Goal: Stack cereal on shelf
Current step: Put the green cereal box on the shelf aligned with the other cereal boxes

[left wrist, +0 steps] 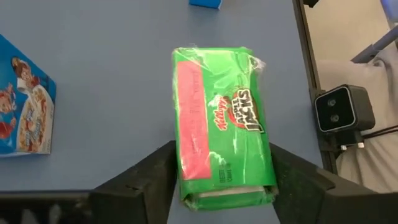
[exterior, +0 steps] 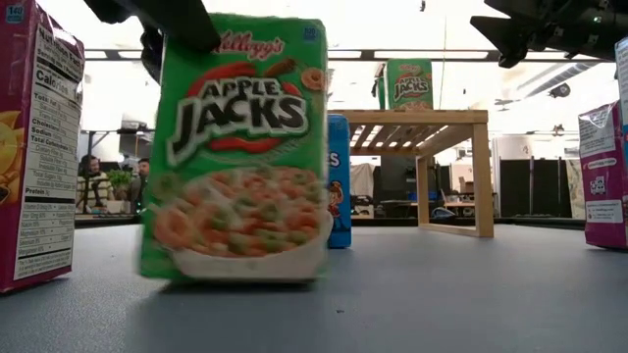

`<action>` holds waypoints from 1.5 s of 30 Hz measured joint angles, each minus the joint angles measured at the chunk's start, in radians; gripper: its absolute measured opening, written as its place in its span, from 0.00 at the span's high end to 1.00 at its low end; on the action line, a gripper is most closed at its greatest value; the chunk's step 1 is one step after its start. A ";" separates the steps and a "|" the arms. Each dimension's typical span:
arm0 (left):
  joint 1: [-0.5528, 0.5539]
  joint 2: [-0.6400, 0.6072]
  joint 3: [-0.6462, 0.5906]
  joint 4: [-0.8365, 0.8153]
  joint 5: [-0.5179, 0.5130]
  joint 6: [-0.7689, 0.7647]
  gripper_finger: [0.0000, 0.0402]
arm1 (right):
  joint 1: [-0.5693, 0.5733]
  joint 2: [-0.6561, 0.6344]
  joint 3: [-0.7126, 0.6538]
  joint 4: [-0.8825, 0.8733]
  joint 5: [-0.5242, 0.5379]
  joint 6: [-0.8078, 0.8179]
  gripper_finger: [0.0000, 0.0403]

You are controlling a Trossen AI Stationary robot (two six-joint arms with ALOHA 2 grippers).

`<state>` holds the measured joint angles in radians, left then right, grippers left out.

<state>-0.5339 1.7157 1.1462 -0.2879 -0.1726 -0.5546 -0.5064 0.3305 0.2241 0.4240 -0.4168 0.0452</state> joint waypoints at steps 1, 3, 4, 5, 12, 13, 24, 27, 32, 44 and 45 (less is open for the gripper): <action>0.000 0.000 0.007 -0.008 0.000 0.006 0.51 | 0.000 0.000 0.000 0.000 0.000 0.000 0.41; 0.000 0.000 0.025 -0.029 0.000 0.023 0.54 | 0.000 0.000 0.000 0.000 0.000 0.000 0.41; 0.000 0.000 0.035 -0.039 0.000 0.032 0.55 | 0.000 0.000 0.000 0.000 0.000 0.000 0.41; 0.000 0.000 0.045 -0.048 0.000 0.041 0.56 | 0.000 0.000 0.000 0.000 0.000 0.000 0.41; 0.002 0.000 0.144 -0.134 -0.082 0.151 0.62 | 0.000 0.000 0.000 0.001 0.000 0.000 0.41; 0.002 0.000 0.161 -0.148 -0.103 0.167 0.63 | 0.000 0.000 0.000 0.001 0.000 0.000 0.41; 0.043 -0.001 0.357 -0.321 -0.300 0.331 0.63 | 0.023 0.001 0.000 0.075 -0.082 0.055 0.41; 0.074 -0.002 0.408 -0.316 -0.309 0.417 0.63 | 0.035 0.016 0.000 0.079 -0.080 0.049 0.41; 0.156 -0.002 0.461 -0.315 -0.308 0.504 0.62 | 0.044 0.044 0.000 0.088 -0.070 0.033 0.41; 0.377 -0.003 0.464 -0.159 -0.089 0.679 0.62 | 0.044 0.086 0.000 0.090 -0.052 0.016 0.41; 0.389 -0.004 0.464 -0.150 -0.085 0.691 0.62 | 0.044 0.091 0.000 0.090 -0.052 0.019 0.41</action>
<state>-0.1452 1.7112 1.6104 -0.4379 -0.2580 0.1361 -0.4625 0.4213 0.2241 0.5141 -0.4689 0.0638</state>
